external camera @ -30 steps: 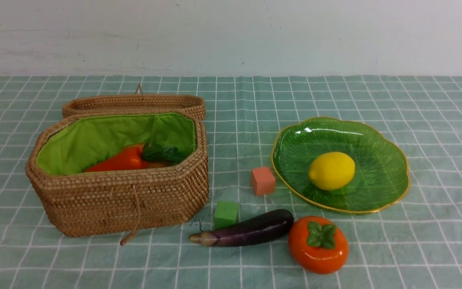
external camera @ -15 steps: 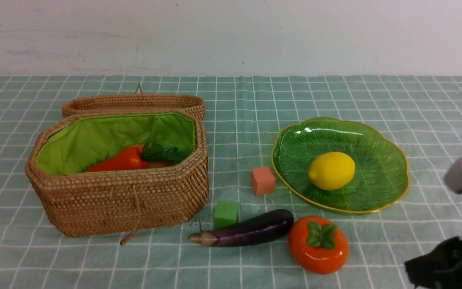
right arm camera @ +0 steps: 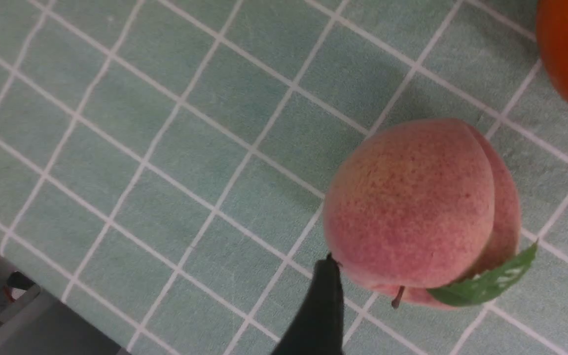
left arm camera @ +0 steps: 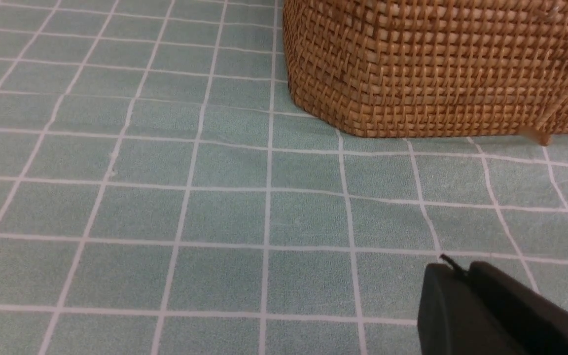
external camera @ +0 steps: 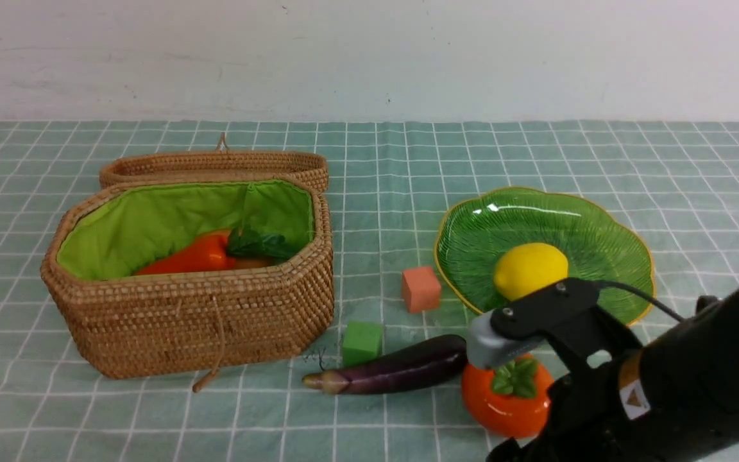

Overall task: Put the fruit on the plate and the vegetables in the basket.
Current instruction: Grab a peach with your right arm and put it on the plate on the right

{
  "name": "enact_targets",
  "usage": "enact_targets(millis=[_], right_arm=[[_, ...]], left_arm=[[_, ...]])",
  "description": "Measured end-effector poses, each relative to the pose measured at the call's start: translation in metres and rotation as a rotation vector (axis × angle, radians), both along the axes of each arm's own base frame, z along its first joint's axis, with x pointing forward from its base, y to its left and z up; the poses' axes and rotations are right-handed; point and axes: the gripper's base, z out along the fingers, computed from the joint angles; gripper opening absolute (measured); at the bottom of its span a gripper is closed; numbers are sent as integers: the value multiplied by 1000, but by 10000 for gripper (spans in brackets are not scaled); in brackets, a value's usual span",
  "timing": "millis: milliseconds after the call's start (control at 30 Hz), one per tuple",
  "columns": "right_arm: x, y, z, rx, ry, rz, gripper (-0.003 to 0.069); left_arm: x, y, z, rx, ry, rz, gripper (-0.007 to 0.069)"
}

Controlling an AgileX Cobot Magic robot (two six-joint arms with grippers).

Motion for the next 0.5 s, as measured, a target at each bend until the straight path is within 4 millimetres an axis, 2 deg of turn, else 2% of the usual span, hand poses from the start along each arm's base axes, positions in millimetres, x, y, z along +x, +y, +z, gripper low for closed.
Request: enact_targets(millis=[333, 500], right_arm=[[19, 18, -48, -86, 109, -26, 657], [24, 23, -53, -92, 122, -31, 656]], left_arm=[[0, 0, 0, 0, 0, 0, 55], [0, 0, 0, 0, 0, 0, 62]])
